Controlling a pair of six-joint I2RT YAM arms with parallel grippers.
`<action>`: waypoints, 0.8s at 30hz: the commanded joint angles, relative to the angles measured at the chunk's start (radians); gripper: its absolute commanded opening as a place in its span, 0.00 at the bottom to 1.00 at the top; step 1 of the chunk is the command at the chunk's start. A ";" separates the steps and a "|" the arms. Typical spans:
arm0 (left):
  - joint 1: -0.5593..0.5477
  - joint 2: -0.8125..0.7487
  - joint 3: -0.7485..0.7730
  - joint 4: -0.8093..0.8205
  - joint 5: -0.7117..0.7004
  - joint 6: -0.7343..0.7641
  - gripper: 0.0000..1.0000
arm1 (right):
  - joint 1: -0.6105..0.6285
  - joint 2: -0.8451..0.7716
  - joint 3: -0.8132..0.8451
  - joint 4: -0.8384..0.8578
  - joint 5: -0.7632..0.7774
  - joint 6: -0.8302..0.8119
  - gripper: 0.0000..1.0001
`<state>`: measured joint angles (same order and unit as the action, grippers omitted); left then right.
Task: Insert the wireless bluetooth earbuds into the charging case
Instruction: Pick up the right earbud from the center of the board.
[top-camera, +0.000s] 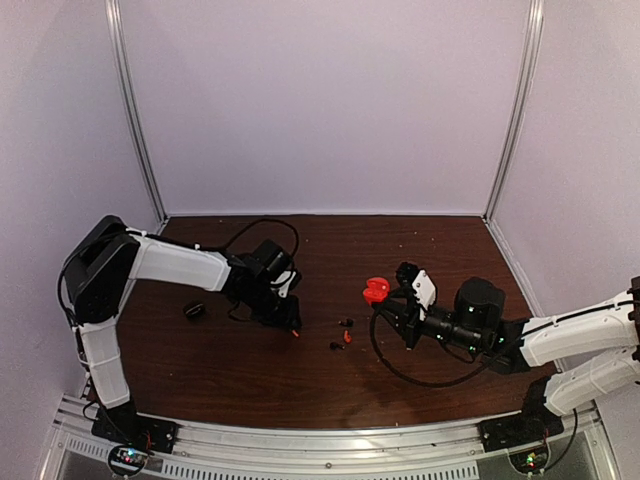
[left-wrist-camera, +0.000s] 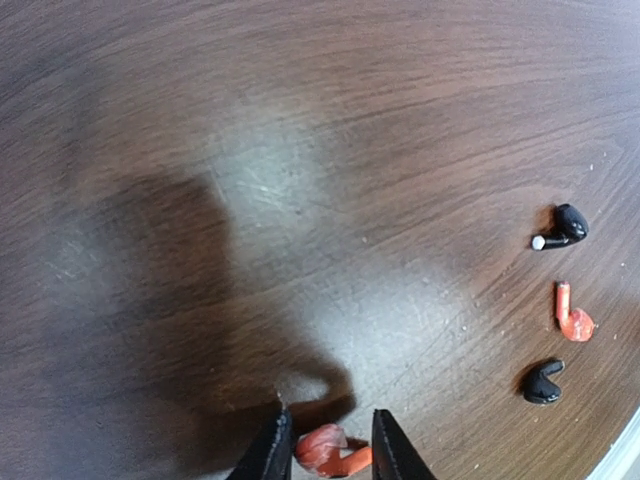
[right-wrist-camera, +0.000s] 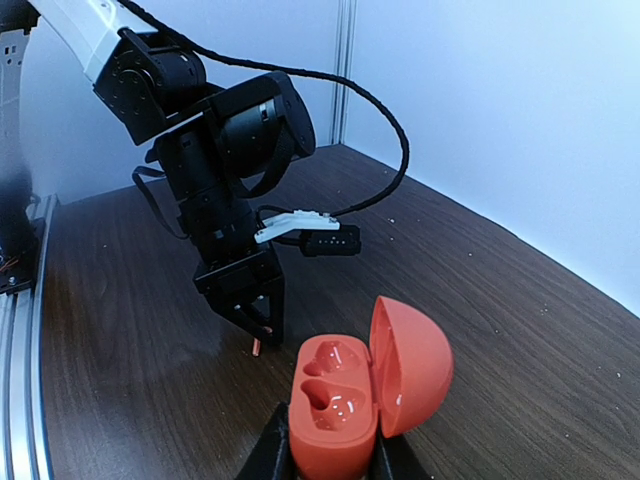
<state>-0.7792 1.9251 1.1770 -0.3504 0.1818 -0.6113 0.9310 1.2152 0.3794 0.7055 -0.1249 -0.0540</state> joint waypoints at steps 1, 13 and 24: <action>-0.024 0.042 0.019 -0.069 -0.052 0.032 0.26 | -0.001 -0.011 -0.009 0.009 0.018 -0.003 0.08; -0.032 0.017 0.050 -0.084 -0.120 0.072 0.15 | -0.001 -0.014 -0.007 0.005 0.024 -0.003 0.08; -0.059 -0.217 0.015 0.102 -0.220 0.210 0.14 | -0.002 0.027 0.003 0.042 -0.008 -0.015 0.08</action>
<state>-0.8127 1.8450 1.2064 -0.3756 0.0334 -0.4953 0.9310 1.2282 0.3794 0.7097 -0.1226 -0.0570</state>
